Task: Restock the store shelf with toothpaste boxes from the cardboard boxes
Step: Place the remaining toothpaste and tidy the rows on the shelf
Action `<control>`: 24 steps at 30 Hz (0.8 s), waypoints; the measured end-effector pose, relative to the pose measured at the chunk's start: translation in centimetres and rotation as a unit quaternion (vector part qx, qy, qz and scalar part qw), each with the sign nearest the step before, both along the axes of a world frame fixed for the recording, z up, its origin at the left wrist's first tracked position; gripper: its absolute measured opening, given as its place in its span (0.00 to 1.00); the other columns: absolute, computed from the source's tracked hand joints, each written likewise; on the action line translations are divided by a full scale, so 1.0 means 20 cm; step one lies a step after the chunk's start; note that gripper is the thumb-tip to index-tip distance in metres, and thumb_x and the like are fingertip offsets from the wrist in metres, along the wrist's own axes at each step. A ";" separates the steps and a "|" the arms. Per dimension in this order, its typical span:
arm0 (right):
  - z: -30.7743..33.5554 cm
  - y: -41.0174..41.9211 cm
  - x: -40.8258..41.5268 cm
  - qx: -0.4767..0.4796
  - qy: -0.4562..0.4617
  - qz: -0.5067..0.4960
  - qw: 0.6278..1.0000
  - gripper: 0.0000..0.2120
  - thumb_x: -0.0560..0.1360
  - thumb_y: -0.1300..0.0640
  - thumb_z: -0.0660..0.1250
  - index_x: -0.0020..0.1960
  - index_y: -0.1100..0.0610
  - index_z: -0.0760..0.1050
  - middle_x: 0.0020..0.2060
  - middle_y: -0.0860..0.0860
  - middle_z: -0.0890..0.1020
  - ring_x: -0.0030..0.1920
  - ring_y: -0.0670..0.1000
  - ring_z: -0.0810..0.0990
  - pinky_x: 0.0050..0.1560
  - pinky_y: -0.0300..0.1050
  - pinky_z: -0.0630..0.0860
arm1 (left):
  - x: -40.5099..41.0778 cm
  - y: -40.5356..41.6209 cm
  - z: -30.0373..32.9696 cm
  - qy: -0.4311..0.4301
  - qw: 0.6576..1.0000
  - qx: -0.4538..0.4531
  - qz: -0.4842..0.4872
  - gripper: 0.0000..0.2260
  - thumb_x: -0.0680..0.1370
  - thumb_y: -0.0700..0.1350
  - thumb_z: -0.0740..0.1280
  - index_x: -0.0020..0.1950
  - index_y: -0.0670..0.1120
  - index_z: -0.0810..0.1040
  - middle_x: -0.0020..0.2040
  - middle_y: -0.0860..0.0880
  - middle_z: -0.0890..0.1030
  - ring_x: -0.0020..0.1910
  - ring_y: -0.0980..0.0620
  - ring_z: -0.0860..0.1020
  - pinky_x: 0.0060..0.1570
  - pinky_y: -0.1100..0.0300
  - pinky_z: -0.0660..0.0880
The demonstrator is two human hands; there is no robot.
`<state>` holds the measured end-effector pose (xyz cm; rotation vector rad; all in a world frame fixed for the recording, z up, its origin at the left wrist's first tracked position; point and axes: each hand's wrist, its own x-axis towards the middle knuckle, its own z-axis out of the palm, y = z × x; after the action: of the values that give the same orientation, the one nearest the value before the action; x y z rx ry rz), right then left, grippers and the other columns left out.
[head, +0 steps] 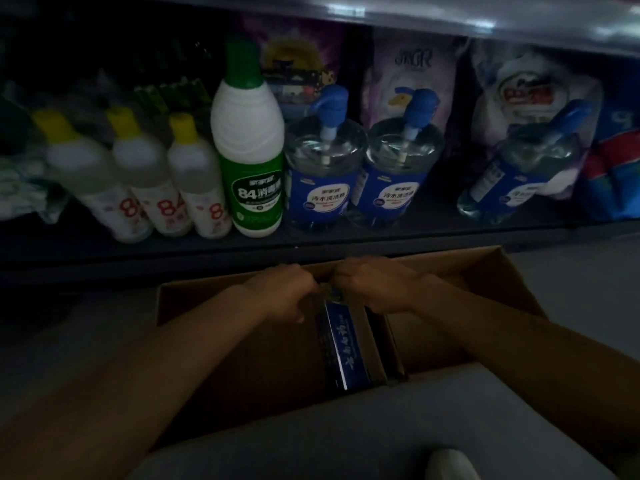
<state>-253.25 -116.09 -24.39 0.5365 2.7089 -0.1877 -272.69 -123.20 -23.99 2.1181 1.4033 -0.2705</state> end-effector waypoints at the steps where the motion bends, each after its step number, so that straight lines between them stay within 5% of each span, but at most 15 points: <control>1: -0.02 0.01 -0.02 -0.008 -0.007 0.021 1.000 0.22 0.74 0.62 0.65 0.68 0.58 0.71 0.66 0.54 0.73 0.65 0.55 0.69 0.62 0.52 0.70 | -0.03 -0.02 0.00 -0.001 1.000 0.001 0.004 0.19 0.70 0.46 0.75 0.59 0.52 0.79 0.57 0.51 0.80 0.54 0.52 0.78 0.54 0.52 0.76; 8: -0.23 0.09 -0.17 -0.028 -0.057 0.166 0.984 0.24 0.68 0.65 0.74 0.64 0.60 0.76 0.61 0.58 0.78 0.62 0.58 0.75 0.64 0.52 0.71 | -0.23 -0.18 0.05 -0.020 0.998 0.025 0.056 0.15 0.73 0.45 0.72 0.59 0.52 0.78 0.59 0.51 0.79 0.55 0.53 0.77 0.53 0.59 0.73; 15: -0.33 0.12 -0.25 -0.045 -0.194 0.222 0.954 0.29 0.72 0.63 0.70 0.72 0.59 0.67 0.69 0.57 0.70 0.69 0.55 0.67 0.69 0.50 0.64 | -0.28 -0.26 -0.01 0.001 0.996 0.034 0.087 0.21 0.73 0.49 0.72 0.65 0.51 0.76 0.65 0.51 0.76 0.63 0.50 0.73 0.58 0.60 0.69; 24: -0.30 0.11 -0.27 0.013 -0.193 0.271 0.943 0.23 0.74 0.64 0.66 0.68 0.58 0.71 0.67 0.56 0.70 0.67 0.56 0.66 0.61 0.46 0.65 | -0.30 -0.28 0.00 -0.001 0.994 0.032 0.109 0.17 0.72 0.48 0.72 0.61 0.51 0.79 0.60 0.50 0.79 0.59 0.51 0.77 0.55 0.58 0.73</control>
<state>-258.70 -113.89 -30.46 -0.1669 2.3615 0.0943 -278.65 -128.80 -24.01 1.9929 1.6467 -0.1386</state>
